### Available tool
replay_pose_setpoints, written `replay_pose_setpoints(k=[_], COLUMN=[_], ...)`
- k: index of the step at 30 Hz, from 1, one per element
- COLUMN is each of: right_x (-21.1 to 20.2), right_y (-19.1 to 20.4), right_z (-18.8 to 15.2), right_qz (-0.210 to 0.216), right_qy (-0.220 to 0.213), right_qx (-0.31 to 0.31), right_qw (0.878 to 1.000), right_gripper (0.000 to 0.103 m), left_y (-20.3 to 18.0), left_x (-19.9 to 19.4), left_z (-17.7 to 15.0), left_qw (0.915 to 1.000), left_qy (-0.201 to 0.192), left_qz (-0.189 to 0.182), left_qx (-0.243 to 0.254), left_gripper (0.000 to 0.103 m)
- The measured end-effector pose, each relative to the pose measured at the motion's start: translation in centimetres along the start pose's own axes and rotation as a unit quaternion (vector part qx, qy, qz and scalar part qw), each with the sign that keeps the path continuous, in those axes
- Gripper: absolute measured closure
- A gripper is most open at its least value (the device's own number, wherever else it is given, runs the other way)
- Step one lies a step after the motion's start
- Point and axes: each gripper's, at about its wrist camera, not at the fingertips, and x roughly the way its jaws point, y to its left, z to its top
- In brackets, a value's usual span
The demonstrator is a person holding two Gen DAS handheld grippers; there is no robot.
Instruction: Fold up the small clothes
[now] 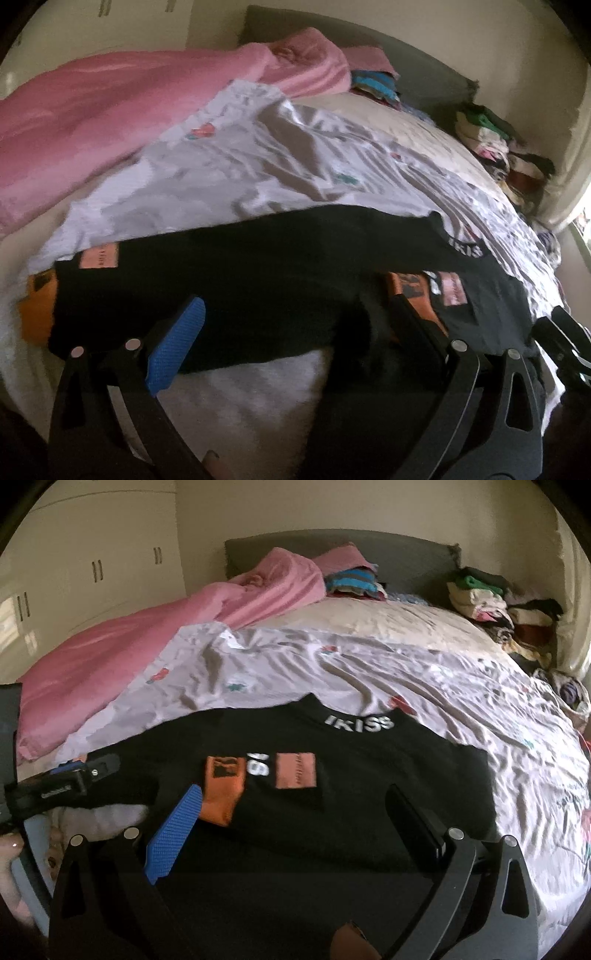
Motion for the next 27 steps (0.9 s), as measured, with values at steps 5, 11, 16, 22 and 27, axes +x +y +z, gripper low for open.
replay_pose_setpoints(k=[5, 11, 16, 22, 27], right_x=[0.0, 0.4, 0.7, 1.4, 2.0], right_y=[2.3, 5.0, 7.3, 9.7, 11.5], right_z=[1.0, 2.0, 2.6, 3.1, 3.4], right_qz=[0.016, 0.038, 0.056, 0.081, 0.097], right_qy=[-0.006, -0.009, -0.011, -0.009, -0.006], right_qx=[-0.018, -0.037, -0.054, -0.072, -0.087], right_qw=[1.000, 0.999, 0.997, 0.994, 0.991], right_gripper=[0.004, 0.004, 0.004, 0.004, 0.004], left_y=[1.9, 4.2, 5.8, 8.8, 11.4], left_x=[-0.9, -1.4, -2.1, -3.2, -3.6], left_z=[0.3, 0.3, 0.2, -0.2, -0.4], left_qw=[0.9987, 0.9955, 0.9910, 0.9789, 0.9697], left_qy=[-0.019, -0.024, -0.037, -0.051, -0.050], left_qz=[0.045, 0.076, 0.104, 0.149, 0.158], left_qx=[-0.017, -0.051, -0.076, -0.130, -0.179], left_gripper=[0.010, 0.010, 0.010, 0.010, 0.010])
